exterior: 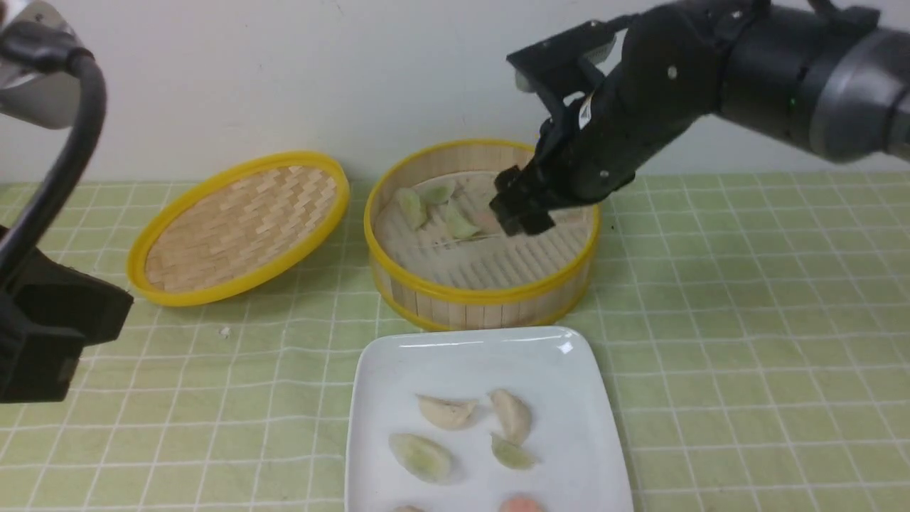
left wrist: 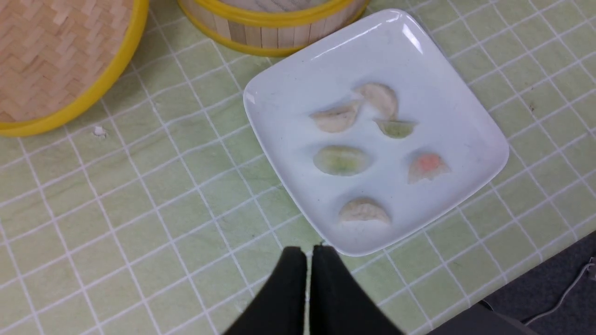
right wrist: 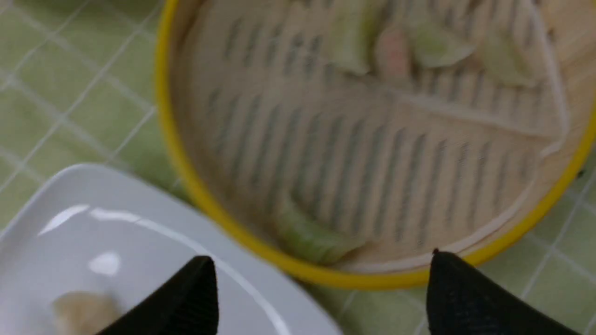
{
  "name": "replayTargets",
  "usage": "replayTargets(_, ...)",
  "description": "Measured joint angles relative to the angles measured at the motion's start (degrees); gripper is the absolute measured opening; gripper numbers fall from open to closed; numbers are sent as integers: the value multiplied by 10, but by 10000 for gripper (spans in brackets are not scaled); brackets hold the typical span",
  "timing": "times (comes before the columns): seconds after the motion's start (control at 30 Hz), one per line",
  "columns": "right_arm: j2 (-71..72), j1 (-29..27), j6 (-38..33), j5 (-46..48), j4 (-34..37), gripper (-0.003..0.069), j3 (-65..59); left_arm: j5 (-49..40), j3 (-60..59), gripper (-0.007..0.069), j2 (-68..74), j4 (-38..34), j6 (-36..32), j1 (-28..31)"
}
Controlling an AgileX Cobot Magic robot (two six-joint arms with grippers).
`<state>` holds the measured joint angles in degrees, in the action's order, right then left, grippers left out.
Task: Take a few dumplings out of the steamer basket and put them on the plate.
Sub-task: Use the right arm to put the dumpling into the plate, then use the right arm to grab a dumpling from inside the steamer
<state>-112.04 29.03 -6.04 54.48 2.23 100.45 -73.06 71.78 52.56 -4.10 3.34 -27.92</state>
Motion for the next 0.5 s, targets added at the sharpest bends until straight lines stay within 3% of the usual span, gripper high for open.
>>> replayTargets(0.2, -148, -44, -37, 23, 1, 538, 170, 0, 0, -6, 0, 0, 0, 0)
replayTargets(0.5, -298, -73, -41, 12, 12, 537, 320, 0, 0, -6, 0, 0, 6, 0)
